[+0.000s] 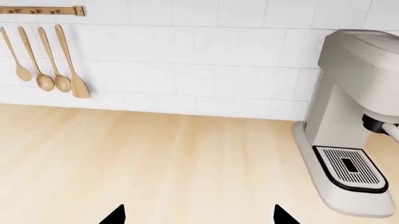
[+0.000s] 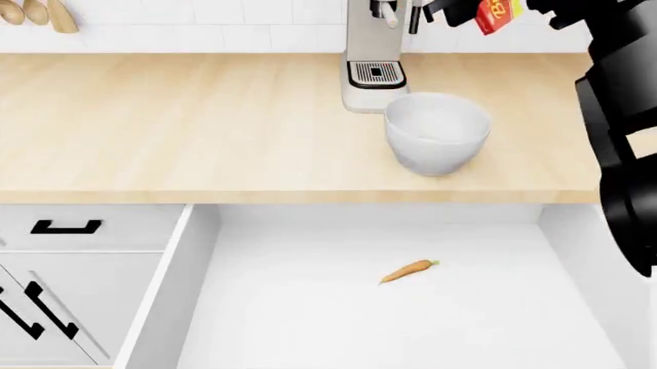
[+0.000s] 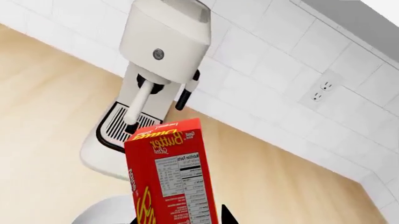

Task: Place the bar in the bowl and close the drawer.

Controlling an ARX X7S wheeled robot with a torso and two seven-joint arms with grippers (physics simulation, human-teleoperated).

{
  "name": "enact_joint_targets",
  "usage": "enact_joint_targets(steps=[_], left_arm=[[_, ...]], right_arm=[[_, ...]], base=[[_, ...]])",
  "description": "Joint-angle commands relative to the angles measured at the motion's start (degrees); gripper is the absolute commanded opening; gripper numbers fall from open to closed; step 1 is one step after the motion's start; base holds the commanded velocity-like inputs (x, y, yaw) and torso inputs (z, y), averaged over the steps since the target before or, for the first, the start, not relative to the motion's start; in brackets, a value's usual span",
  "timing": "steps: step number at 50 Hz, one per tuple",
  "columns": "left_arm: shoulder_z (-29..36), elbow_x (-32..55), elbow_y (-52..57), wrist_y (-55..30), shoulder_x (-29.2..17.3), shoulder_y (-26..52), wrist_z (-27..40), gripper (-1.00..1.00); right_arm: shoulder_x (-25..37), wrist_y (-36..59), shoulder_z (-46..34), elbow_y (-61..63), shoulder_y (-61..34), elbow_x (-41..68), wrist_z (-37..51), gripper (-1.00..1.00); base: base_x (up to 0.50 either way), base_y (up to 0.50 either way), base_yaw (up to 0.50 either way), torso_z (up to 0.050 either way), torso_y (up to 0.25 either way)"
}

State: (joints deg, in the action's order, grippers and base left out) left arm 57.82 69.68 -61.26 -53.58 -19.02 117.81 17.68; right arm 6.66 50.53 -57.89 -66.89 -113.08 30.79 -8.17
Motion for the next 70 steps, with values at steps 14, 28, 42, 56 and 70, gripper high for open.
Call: enact_joint_targets(steps=[14,28,42,56,70], left_arm=[[2.0,-4.7,-7.0,5.2,3.7,1.8,-4.1,1.00],[1.9,-5.4,-8.4,5.6,4.7,2.6,-4.1,1.00],[2.1,-6.3,-10.4,6.3,5.5,3.2,-5.5,1.00],[2.2,-8.5,-13.5,7.5,6.9,3.4,-7.8,1.00],[-1.2,-12.0,-13.6,7.3,7.2,2.3,-8.2,1.00]], right_arm=[[-4.5,-2.1,24.0,-8.1,-0.6,-22.1,1.7,-1.00],[-4.1,-2.2,34.8,-8.1,-2.1,-26.1,2.7,-1.00],[-5.1,-5.3,42.6,-8.1,0.3,-28.9,7.5,-1.00],[-5.9,-6.4,45.1,-8.1,2.7,-30.0,8.7,-1.00],[-5.9,-8.6,46.3,-8.1,5.3,-30.1,10.7,-1.00]], base=[[0.00,0.00,0.00,0.000,-0.241],[0.00,0.00,0.00,0.000,-0.095],[0.00,0.00,0.00,0.000,0.000],[0.00,0.00,0.00,0.000,0.000],[0.00,0.00,0.00,0.000,0.000]])
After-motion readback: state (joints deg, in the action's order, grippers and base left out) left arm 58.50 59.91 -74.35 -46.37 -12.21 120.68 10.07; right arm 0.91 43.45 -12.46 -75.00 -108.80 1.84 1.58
